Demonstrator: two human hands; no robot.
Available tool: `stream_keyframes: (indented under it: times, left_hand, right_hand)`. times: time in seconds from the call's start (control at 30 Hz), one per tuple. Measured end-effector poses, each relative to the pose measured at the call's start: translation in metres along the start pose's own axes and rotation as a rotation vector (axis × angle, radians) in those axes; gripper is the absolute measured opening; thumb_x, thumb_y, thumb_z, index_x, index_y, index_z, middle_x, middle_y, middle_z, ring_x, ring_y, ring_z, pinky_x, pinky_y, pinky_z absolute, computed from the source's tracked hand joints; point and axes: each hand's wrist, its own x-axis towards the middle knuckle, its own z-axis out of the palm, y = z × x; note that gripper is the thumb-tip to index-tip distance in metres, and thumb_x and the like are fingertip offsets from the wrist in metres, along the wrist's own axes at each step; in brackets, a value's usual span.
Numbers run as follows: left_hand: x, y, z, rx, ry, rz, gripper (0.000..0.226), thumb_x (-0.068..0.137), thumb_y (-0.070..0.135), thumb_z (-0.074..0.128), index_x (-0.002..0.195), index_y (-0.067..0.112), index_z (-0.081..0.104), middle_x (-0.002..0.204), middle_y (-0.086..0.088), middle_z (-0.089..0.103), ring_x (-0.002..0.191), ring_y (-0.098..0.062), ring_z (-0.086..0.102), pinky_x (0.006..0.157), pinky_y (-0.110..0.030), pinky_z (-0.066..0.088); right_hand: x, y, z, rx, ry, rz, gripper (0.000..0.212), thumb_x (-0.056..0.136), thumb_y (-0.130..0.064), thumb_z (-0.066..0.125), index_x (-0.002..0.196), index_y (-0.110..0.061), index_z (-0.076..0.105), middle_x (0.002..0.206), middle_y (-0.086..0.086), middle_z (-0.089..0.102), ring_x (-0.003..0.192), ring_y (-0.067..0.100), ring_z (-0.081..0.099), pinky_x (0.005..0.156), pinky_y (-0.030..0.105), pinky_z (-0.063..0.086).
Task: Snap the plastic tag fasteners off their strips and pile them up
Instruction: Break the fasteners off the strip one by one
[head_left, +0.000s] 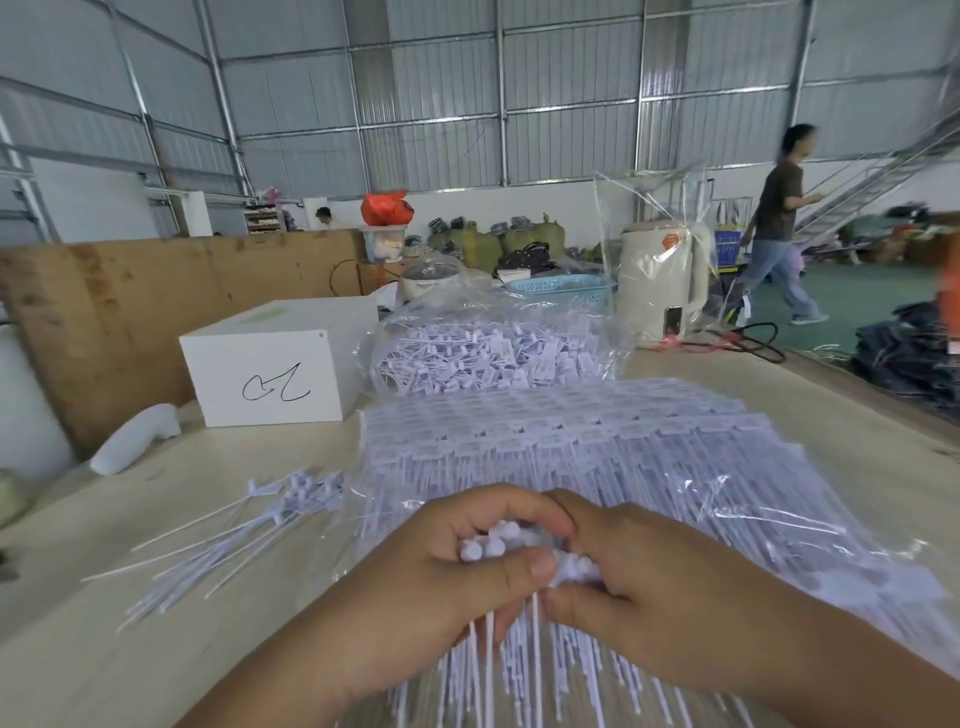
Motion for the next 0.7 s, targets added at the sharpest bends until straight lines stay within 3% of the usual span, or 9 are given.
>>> stream_keyframes:
  times: [0.1,0.17,0.23,0.3,0.4,0.53,0.63,0.7]
  left_hand:
    - [-0.002,0.002,0.001,0.055,-0.102,-0.033,0.01,0.086,0.015,0.071,0.089,0.025,0.071,0.076,0.012,0.067,0.067,-0.001,0.06,0.065,-0.015,0.047]
    - [-0.003,0.003,0.001,0.096,-0.131,-0.04,0.014,0.084,0.015,0.073,0.081,0.028,0.07,0.077,0.014,0.066,0.071,0.001,0.058,0.067,-0.012,0.044]
    - [-0.002,0.002,0.001,0.135,-0.034,-0.017,0.012,0.082,0.022,0.073,0.073,0.029,0.068,0.068,0.013,0.059,0.064,-0.003,0.05,0.061,-0.013,0.038]
    - [-0.003,0.0,0.0,0.138,0.078,0.018,0.009,0.077,0.032,0.072,0.07,0.028,0.068,0.064,0.008,0.056,0.061,-0.009,0.044,0.056,-0.018,0.034]
    - [-0.002,0.001,0.004,0.066,0.196,0.078,0.012,0.069,0.037,0.073,0.068,0.026,0.069,0.059,0.007,0.052,0.057,-0.01,0.04,0.053,-0.016,0.032]
    - [0.003,0.001,0.018,-0.072,0.408,0.136,0.011,0.071,0.027,0.073,0.064,0.021,0.067,0.049,0.01,0.048,0.044,-0.005,0.04,0.045,-0.014,0.035]
    - [0.001,0.0,0.016,-0.153,0.486,0.103,0.019,0.062,0.036,0.075,0.065,0.019,0.068,0.047,0.006,0.044,0.04,-0.009,0.04,0.04,-0.02,0.035]
    - [0.0,0.001,0.012,-0.163,0.435,0.095,0.019,0.061,0.035,0.077,0.069,0.018,0.071,0.053,0.003,0.049,0.044,-0.009,0.044,0.042,-0.019,0.038]
  right_hand:
    - [0.0,0.0,0.002,-0.072,0.024,0.004,0.038,0.09,-0.05,0.052,0.12,-0.046,0.029,0.091,-0.011,0.06,0.079,0.006,0.057,0.07,0.031,0.048]
    - [-0.002,-0.002,0.002,-0.071,0.011,0.032,0.043,0.088,-0.052,0.053,0.121,-0.048,0.026,0.087,-0.012,0.057,0.077,0.006,0.055,0.066,0.029,0.045]
    - [-0.003,-0.003,-0.002,-0.042,0.025,0.052,0.032,0.085,-0.062,0.052,0.106,-0.041,0.04,0.076,-0.012,0.056,0.067,0.003,0.053,0.06,0.027,0.043]
    - [-0.003,-0.001,-0.01,-0.01,0.058,0.085,0.043,0.083,-0.071,0.049,0.079,-0.028,0.048,0.061,-0.01,0.052,0.053,0.005,0.048,0.053,0.026,0.038]
    - [-0.005,0.003,-0.015,0.108,0.126,0.128,0.043,0.085,-0.065,0.054,0.066,-0.027,0.047,0.054,-0.009,0.048,0.046,0.008,0.041,0.05,0.027,0.031]
    - [0.003,-0.009,-0.011,0.263,0.4,0.219,0.04,0.077,-0.069,0.048,0.068,-0.031,0.053,0.052,-0.008,0.051,0.041,0.009,0.043,0.043,0.02,0.03]
    - [0.001,0.003,-0.025,0.409,0.739,0.295,0.062,0.073,-0.067,0.047,0.069,-0.006,0.046,0.05,0.006,0.037,0.038,0.015,0.038,0.041,0.022,0.026]
    - [-0.005,0.003,-0.029,0.429,0.665,0.199,0.055,0.071,-0.068,0.05,0.069,-0.013,0.047,0.05,-0.004,0.034,0.042,0.007,0.03,0.042,0.02,0.026]
